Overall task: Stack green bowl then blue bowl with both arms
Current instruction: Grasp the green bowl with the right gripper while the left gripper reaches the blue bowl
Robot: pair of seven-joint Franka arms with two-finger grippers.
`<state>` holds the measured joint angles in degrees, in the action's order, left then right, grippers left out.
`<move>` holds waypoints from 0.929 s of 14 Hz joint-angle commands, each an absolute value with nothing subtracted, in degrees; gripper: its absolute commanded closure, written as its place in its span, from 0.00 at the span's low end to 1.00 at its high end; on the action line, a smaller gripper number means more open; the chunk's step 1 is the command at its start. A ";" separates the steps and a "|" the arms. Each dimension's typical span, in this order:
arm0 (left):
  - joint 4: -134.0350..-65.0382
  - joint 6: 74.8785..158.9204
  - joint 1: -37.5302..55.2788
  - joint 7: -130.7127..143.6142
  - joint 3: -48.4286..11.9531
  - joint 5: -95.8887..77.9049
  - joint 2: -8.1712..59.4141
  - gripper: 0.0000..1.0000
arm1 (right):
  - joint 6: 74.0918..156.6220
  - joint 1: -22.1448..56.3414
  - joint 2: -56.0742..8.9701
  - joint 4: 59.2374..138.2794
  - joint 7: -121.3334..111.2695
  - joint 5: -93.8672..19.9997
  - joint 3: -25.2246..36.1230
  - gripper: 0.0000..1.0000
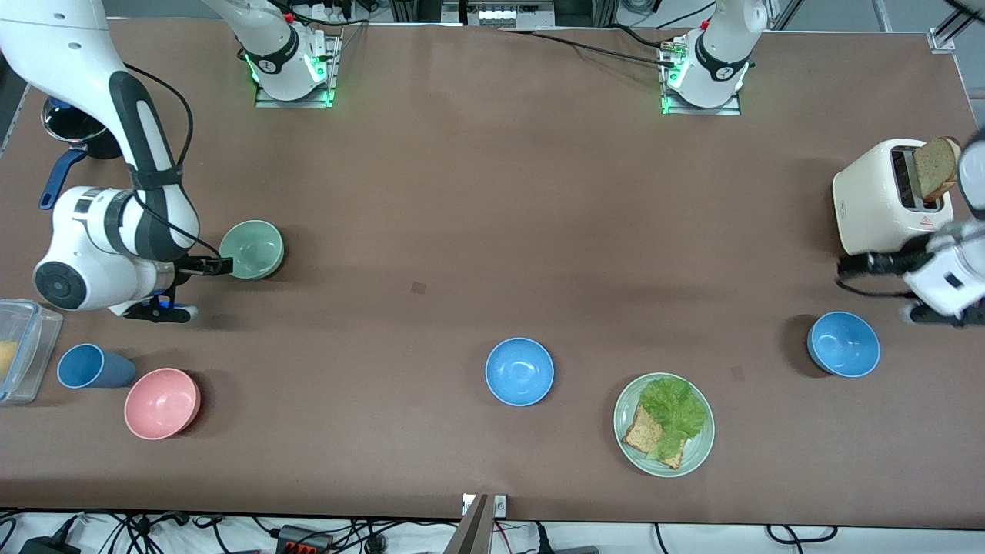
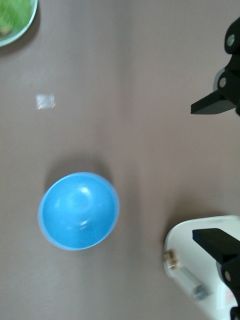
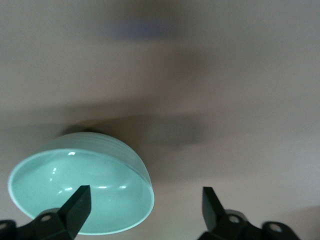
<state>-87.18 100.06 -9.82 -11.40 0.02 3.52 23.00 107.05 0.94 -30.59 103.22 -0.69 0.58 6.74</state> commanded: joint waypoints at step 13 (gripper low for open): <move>-82.35 122.78 -21.01 -35.51 -0.97 2.11 44.74 0.00 | 106.00 1.14 -30.24 106.35 -0.53 -1.57 4.67 1.00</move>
